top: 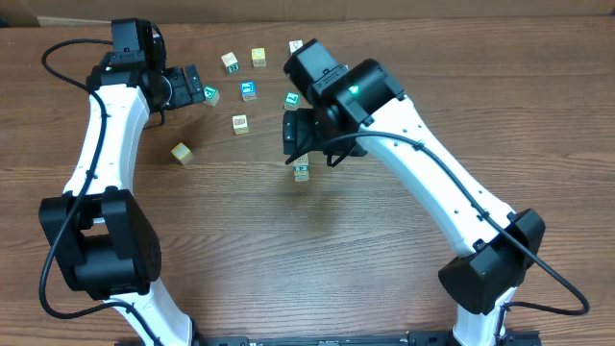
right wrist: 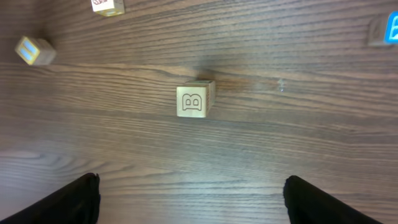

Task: Form a tower

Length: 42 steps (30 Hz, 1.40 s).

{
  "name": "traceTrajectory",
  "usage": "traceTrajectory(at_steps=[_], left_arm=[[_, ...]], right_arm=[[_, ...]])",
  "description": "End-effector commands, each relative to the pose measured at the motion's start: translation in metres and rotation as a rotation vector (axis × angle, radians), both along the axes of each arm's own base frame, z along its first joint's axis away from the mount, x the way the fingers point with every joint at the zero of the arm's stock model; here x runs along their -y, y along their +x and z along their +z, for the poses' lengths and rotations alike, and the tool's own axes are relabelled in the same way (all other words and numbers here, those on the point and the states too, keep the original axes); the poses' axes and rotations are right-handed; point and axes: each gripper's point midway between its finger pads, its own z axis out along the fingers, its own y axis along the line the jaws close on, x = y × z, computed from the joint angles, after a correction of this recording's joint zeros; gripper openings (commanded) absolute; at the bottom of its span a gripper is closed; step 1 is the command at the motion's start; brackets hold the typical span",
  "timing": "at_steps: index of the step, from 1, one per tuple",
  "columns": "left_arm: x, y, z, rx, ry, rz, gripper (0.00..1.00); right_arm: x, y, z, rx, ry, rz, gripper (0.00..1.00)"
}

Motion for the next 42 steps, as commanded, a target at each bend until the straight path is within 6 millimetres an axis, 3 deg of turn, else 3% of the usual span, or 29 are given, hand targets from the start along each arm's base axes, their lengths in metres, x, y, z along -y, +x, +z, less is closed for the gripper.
traceTrajectory(at_steps=[1, 3, 6, 8, 12, 18, 23, 42], left_arm=[[0.001, 0.000, 0.013, 0.031, -0.001, 0.005, 1.00], [0.001, 0.000, 0.013, 0.031, -0.001, 0.005, 1.00], [0.001, 0.000, 0.013, 0.031, -0.001, 0.005, 1.00], [0.001, 0.000, 0.013, 0.031, -0.001, 0.005, 1.00], [0.001, 0.000, 0.013, 0.031, -0.001, 0.005, 0.99], [0.001, 0.000, 0.013, 0.031, -0.001, 0.005, 1.00], [0.001, 0.000, 0.013, 0.031, -0.001, 0.005, 0.99], [0.001, 0.000, 0.013, 0.031, -0.001, 0.005, 1.00]], right_arm=[[-0.005, 0.009, -0.009, 0.057, -0.090, 0.023, 0.94], [-0.009, 0.009, -0.019, 0.048, -0.112, 0.068, 1.00], [-0.025, 0.012, -0.029, 0.041, -0.081, 0.134, 1.00], [-0.038, 0.012, -0.030, 0.035, -0.024, 0.166, 1.00], [-0.044, 0.019, -0.026, 0.069, 0.001, 0.164, 1.00], [-0.045, 0.018, -0.033, 0.054, -0.010, 0.165, 1.00], [-0.036, 0.020, -0.053, 0.028, -0.061, 0.077, 1.00], [-0.035, 0.017, -0.129, -0.100, -0.152, 0.001, 1.00]])
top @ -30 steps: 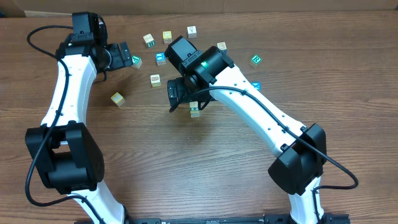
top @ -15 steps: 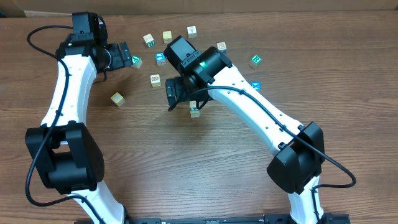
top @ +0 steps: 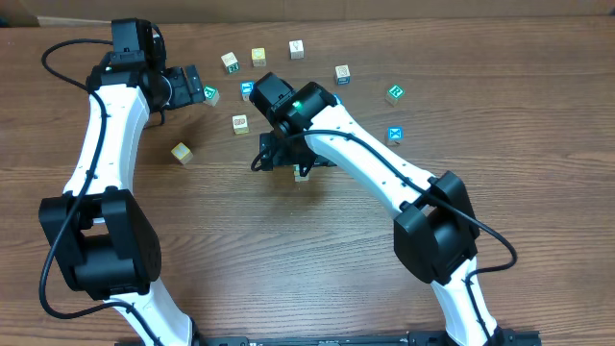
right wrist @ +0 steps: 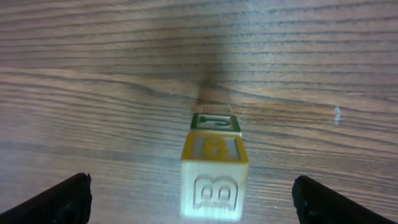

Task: Form a tower

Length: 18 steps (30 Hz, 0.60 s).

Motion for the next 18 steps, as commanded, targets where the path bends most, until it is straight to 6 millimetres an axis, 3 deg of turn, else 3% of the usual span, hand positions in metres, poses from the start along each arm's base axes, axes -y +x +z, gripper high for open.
traceTrajectory(at_steps=[1, 18], left_arm=[[0.001, 0.000, 0.013, 0.031, -0.001, 0.005, 1.00], [0.001, 0.000, 0.013, 0.031, -0.001, 0.005, 1.00]], right_arm=[[0.002, -0.003, -0.019, -0.024, -0.037, -0.036, 1.00], [0.006, -0.005, -0.064, -0.050, -0.061, -0.046, 1.00]])
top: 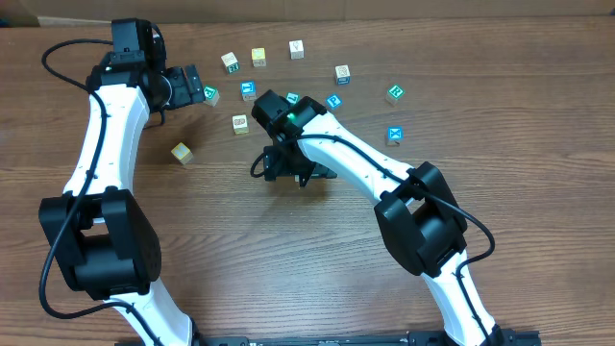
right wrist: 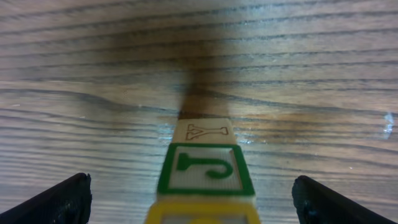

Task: Form a tower

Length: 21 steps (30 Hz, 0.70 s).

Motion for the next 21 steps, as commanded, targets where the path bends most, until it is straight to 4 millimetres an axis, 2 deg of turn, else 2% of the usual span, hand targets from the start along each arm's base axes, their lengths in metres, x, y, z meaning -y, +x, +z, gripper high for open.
traceTrajectory(at_steps=[1, 10, 15, 21], left_arm=[[0.001, 0.000, 0.013, 0.031, -0.001, 0.005, 1.00], [0.001, 0.000, 0.013, 0.031, -0.001, 0.005, 1.00], [0.001, 0.000, 0.013, 0.031, -0.001, 0.005, 1.00], [0.001, 0.000, 0.013, 0.031, -0.001, 0.005, 1.00]], right_arm=[[0.004, 0.000, -0.011, 0.003, -0.020, -0.010, 1.00], [0.006, 0.007, -0.012, 0.038, -0.034, -0.006, 1.00], [0.016, 0.013, -0.002, 0.071, -0.092, -0.010, 1.00], [0.012, 0.017, 0.006, 0.088, -0.082, -0.011, 1.00]])
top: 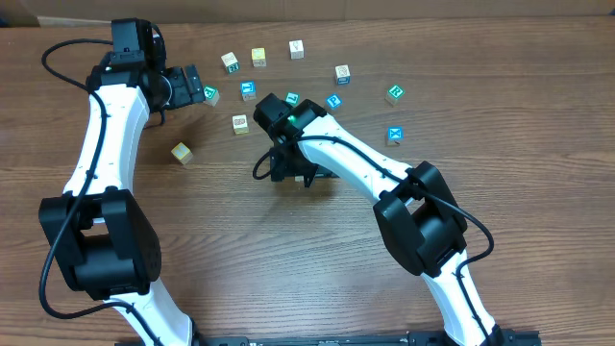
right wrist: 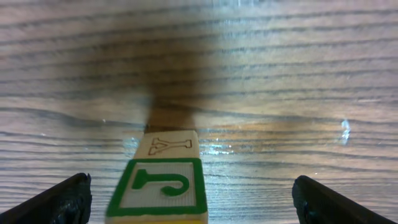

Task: Form a tower

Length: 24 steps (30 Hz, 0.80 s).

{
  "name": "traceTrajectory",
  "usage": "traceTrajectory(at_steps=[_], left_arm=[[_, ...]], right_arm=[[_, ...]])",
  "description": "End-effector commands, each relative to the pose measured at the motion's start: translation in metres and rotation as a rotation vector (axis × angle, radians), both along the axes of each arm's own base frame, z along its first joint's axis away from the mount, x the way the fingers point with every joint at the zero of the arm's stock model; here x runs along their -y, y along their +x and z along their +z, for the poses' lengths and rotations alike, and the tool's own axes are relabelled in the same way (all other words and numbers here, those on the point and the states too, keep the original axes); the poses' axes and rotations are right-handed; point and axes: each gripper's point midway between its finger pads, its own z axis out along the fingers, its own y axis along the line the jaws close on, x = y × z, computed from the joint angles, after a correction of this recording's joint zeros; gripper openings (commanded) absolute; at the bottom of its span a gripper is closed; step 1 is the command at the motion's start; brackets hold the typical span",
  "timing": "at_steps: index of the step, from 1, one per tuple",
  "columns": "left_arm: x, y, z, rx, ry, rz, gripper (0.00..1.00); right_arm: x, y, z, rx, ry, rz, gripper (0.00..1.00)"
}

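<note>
A stack of letter blocks stands on the table. The right wrist view shows its bottom block with a Y (right wrist: pixel 168 144), a green-framed J block (right wrist: pixel 160 186) on that, and a yellow edge above it at the frame's bottom. My right gripper (right wrist: pixel 199 202) is open low at the table, with the stack between its fingers, left of centre and touching neither. Overhead, the right gripper (top: pixel 293 173) hides the stack. My left gripper (top: pixel 187 85) hangs at the far left with a green block (top: pixel 209 94) at its tips; its jaws cannot be made out.
Loose blocks lie scattered behind the stack: a tan one (top: pixel 239 123), a blue one (top: pixel 248 89), another tan one (top: pixel 181 152), and several more toward the back right, such as a green one (top: pixel 394 93) and a blue one (top: pixel 394 135).
The right wrist view sits a little lower and nearer the stack's base. The stack now shows further left and the yellow block has almost left the frame. The left arm is unchanged.
My right gripper was open above the stack, looking down on its top B block. Later it was lower beside the stack, showing B, yellow and green blocks, then the J and Y blocks. Now it is open around the stack's base. The left arm stayed put.
</note>
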Motion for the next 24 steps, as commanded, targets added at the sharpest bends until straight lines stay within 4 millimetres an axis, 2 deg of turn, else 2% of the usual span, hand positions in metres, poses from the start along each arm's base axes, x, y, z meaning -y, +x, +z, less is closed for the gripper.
traceTrajectory(at_steps=[1, 4, 10, 17, 24], left_arm=[[0.001, 0.000, 0.013, 0.031, -0.001, 0.005, 1.00], [0.001, 0.000, 0.013, 0.031, -0.001, 0.005, 0.99], [0.001, 0.000, 0.013, 0.031, -0.001, 0.005, 1.00], [0.001, 0.000, 0.013, 0.031, -0.001, 0.005, 1.00], [0.001, 0.000, 0.013, 0.031, -0.001, 0.005, 1.00]], right_arm=[[-0.003, 0.011, 0.007, 0.043, -0.001, -0.002, 1.00], [-0.004, 0.010, 0.007, 0.037, 0.006, -0.001, 1.00], [-0.018, 0.009, 0.006, 0.018, 0.070, 0.053, 0.89], [-0.016, 0.007, 0.002, 0.010, 0.065, 0.056, 0.84], [-0.014, 0.008, -0.001, 0.018, 0.052, 0.055, 0.72]])
